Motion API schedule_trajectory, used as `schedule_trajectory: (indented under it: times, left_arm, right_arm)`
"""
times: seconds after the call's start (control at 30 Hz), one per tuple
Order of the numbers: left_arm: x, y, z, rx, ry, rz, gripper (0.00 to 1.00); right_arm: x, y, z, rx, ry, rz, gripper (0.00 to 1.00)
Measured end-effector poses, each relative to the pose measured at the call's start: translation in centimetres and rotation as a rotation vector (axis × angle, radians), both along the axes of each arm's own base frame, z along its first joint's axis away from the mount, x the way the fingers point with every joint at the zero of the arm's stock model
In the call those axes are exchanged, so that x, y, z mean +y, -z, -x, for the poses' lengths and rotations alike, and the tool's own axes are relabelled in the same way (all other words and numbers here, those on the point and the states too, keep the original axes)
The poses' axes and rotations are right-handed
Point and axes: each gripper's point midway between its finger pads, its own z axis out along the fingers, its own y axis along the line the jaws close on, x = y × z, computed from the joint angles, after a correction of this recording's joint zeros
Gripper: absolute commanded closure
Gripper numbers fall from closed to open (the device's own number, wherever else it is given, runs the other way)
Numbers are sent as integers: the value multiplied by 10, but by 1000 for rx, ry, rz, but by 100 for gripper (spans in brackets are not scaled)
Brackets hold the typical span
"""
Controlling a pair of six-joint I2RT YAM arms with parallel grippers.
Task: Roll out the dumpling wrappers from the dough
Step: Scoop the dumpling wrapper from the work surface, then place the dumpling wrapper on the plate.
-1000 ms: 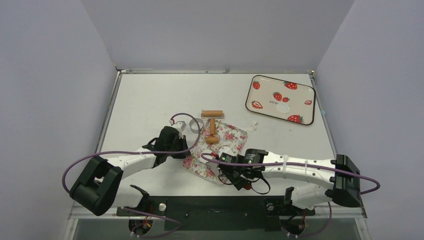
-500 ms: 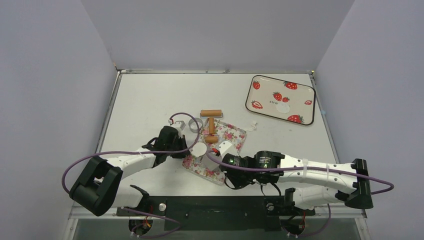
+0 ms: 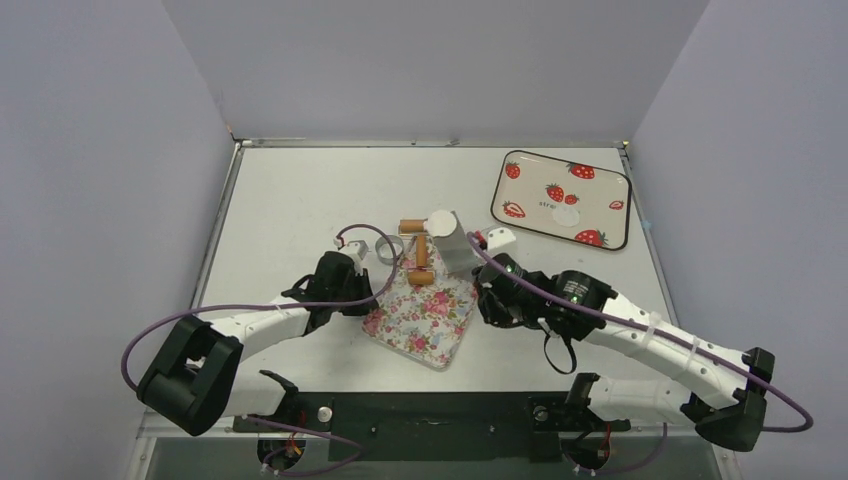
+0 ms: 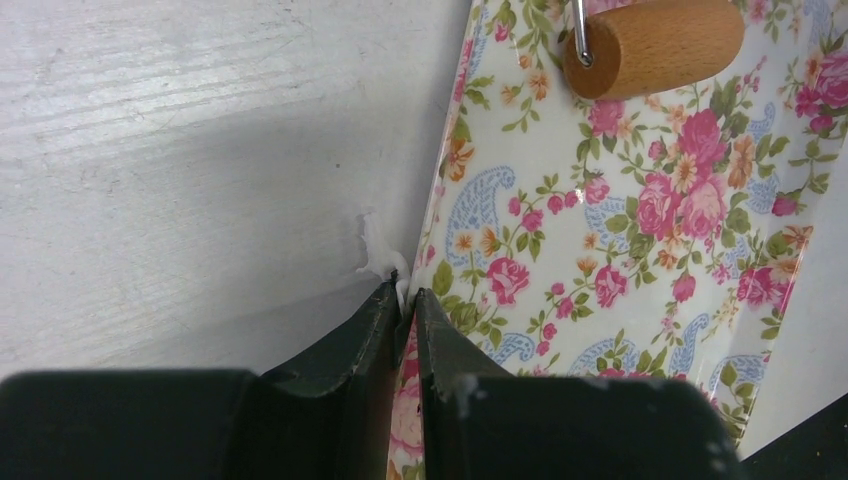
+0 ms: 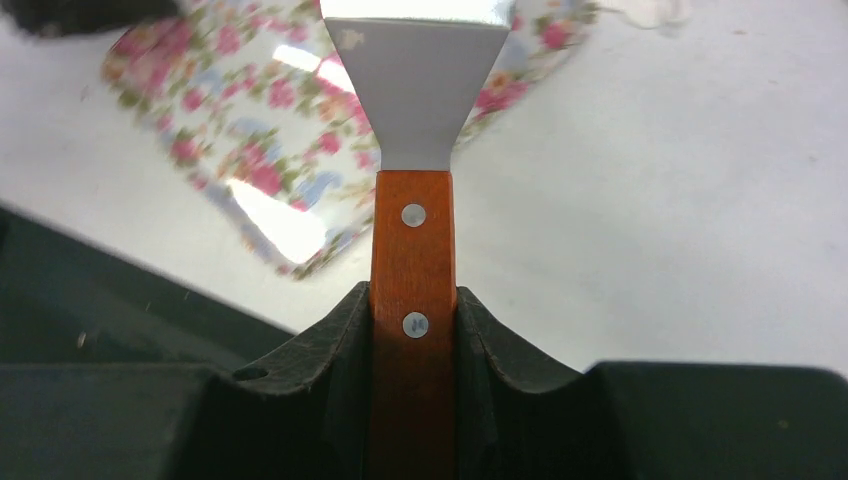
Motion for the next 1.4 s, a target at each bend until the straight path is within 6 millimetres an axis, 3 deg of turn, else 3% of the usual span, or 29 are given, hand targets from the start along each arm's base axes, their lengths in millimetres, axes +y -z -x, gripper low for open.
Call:
schedule_trajectory:
  times: [0.13, 0.3, 0.47, 0.6, 0.73, 0.93, 1.4]
  left_arm:
    - [5, -1, -3, -5, -14, -7, 91]
    - [11, 0, -6, -10, -29, -21, 89]
    - [15, -1, -9, -14, -47, -27, 88]
    - [16, -4, -11, -30, -53, -21, 88]
    - [17, -9, -15, -48, -63, -12, 88]
    - [18, -12, -17, -58, -71, -6, 87]
    - [18, -14, -20, -67, -78, 0, 87]
  right_arm:
    - [-35, 4, -44, -21, 177, 17, 100]
    - [-86, 19, -86, 2, 360, 89, 100]
    - [-143, 46, -118, 89, 517, 184, 100]
    - [-182, 71, -132, 195, 582, 331, 100]
    - [-194, 76, -150, 242, 556, 460, 100]
    - [-198, 56, -173, 184, 541, 496, 100]
    - [-232, 47, -153, 218, 471, 682, 100]
